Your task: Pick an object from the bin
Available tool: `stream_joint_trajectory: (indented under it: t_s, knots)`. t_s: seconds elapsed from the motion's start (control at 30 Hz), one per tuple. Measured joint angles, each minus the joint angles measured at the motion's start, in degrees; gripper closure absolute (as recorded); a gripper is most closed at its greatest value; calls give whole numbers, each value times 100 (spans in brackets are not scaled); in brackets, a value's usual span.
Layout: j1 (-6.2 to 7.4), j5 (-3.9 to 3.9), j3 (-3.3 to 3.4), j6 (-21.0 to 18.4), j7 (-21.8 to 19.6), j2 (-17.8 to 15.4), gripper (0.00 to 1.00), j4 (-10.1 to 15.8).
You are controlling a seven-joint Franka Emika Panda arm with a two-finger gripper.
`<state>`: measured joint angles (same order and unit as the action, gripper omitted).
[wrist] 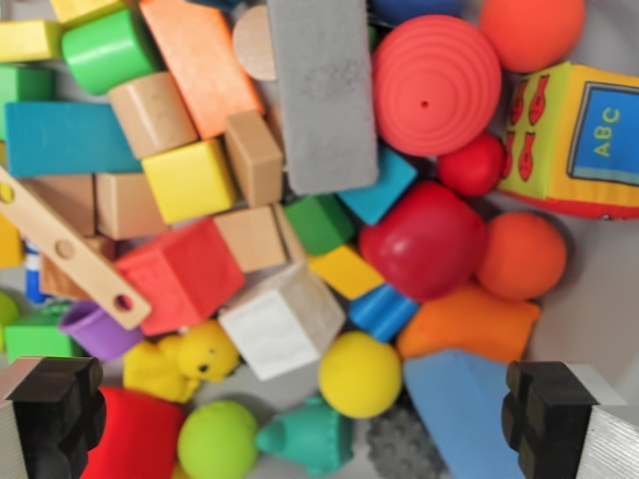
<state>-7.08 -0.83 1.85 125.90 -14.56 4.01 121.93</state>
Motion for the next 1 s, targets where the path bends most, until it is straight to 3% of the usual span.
stream_joint_trajectory:
  t_s: [0.5,1.0]
  knots:
    - [-161,0,78,370,1211,74,0,312]
    - [-391,-1,154,831,2696,239,0,623]
